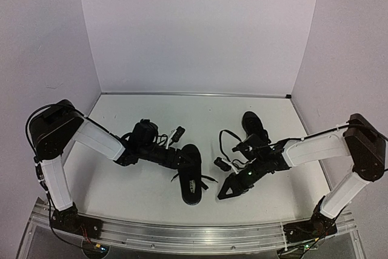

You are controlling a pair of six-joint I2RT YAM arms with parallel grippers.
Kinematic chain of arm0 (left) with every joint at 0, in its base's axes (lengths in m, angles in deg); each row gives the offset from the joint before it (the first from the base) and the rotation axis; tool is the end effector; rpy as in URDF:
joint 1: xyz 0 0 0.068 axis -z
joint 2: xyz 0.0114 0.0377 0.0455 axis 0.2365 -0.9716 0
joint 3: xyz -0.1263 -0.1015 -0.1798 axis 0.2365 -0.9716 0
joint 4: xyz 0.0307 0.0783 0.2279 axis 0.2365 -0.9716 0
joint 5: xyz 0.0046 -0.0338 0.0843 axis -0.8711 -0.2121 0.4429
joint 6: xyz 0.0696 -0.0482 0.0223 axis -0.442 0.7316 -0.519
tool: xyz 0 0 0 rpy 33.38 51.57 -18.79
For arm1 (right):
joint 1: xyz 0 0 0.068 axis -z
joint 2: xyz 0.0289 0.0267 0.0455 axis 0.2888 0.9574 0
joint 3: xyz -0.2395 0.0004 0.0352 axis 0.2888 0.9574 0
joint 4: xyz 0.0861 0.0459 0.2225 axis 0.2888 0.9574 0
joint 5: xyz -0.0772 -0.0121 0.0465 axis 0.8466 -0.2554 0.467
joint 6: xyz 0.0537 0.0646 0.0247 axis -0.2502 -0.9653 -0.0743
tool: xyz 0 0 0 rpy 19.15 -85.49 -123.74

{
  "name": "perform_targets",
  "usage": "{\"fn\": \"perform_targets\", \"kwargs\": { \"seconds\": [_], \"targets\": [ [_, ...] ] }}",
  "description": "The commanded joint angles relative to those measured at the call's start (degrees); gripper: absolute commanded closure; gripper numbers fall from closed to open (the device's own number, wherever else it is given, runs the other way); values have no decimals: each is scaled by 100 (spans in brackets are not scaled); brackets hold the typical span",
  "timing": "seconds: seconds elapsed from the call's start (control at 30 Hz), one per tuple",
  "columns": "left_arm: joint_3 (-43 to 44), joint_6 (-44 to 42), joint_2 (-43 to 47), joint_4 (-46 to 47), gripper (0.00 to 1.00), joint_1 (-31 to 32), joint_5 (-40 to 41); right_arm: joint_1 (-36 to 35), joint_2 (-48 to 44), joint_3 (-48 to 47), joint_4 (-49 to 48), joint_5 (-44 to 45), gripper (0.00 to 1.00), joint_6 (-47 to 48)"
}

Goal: Tie the shoes

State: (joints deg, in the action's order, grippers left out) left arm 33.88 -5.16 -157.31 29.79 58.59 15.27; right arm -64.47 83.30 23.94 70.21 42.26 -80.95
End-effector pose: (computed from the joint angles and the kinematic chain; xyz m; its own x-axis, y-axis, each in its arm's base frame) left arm 0.2243 -0.2930 0.1032 -0.7740 0.2250 -0.5918 0.6326 0.3146 -0.7077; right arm 0.1537 0.2474 0.1006 -0.7853 -0.5375 -0.3072 -0.5645 0.4180 0.7118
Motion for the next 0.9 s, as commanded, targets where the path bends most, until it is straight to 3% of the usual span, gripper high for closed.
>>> {"fn": "perform_targets", "kwargs": {
  "seconds": [0.0, 0.23, 0.67, 0.77, 0.87],
  "targets": [
    [313, -30, -99, 43, 49, 76, -4, -37, 15, -223, 5, 108, 69, 78],
    [418, -66, -130, -93, 54, 123, 94, -35, 164, -709, -195, 210, 65, 197],
    [382, 10, -158, -15, 72, 123, 112, -47, 983, -1133, -813, -389, 64, 160],
    [357, 32, -158, 17, 72, 123, 124, -72, 1105, -1202, -857, -473, 63, 183],
    [367, 55, -183, 31, 66, 123, 139, -141, 1196, -1276, -891, -529, 63, 195]
  ]
}}
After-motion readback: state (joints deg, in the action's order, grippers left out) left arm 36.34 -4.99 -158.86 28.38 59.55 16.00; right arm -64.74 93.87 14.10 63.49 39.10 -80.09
